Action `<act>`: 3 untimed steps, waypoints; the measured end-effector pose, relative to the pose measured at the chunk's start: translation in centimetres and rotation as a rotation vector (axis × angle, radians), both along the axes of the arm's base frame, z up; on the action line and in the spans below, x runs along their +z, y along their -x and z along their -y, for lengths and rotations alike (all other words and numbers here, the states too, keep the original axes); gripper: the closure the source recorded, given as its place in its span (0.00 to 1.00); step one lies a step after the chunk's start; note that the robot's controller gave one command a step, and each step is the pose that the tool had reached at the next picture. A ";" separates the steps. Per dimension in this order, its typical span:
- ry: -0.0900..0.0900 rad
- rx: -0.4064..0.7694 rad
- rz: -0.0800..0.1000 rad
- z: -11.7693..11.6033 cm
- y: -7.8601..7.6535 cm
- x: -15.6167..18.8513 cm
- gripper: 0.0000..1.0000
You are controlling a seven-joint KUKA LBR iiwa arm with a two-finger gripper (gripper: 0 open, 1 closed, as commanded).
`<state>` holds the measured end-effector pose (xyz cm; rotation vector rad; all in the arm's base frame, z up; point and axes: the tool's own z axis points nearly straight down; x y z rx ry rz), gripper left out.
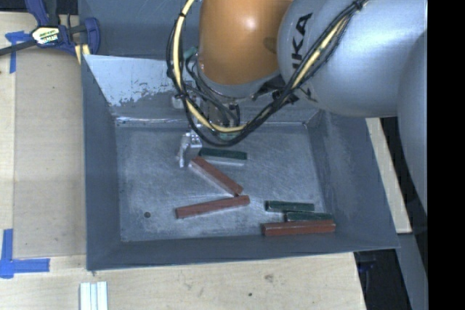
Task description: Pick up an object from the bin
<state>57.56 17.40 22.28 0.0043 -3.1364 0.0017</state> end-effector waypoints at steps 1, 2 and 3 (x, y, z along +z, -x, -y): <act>-0.002 -0.002 0.008 0.0 -0.2 0.5 0.00; -0.004 0.101 0.015 1.6 1.0 -2.0 0.00; -0.002 0.189 0.012 3.2 1.5 -8.2 0.00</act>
Offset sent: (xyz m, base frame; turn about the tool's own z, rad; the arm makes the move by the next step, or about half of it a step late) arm -0.0400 -0.0574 -0.0844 -0.3005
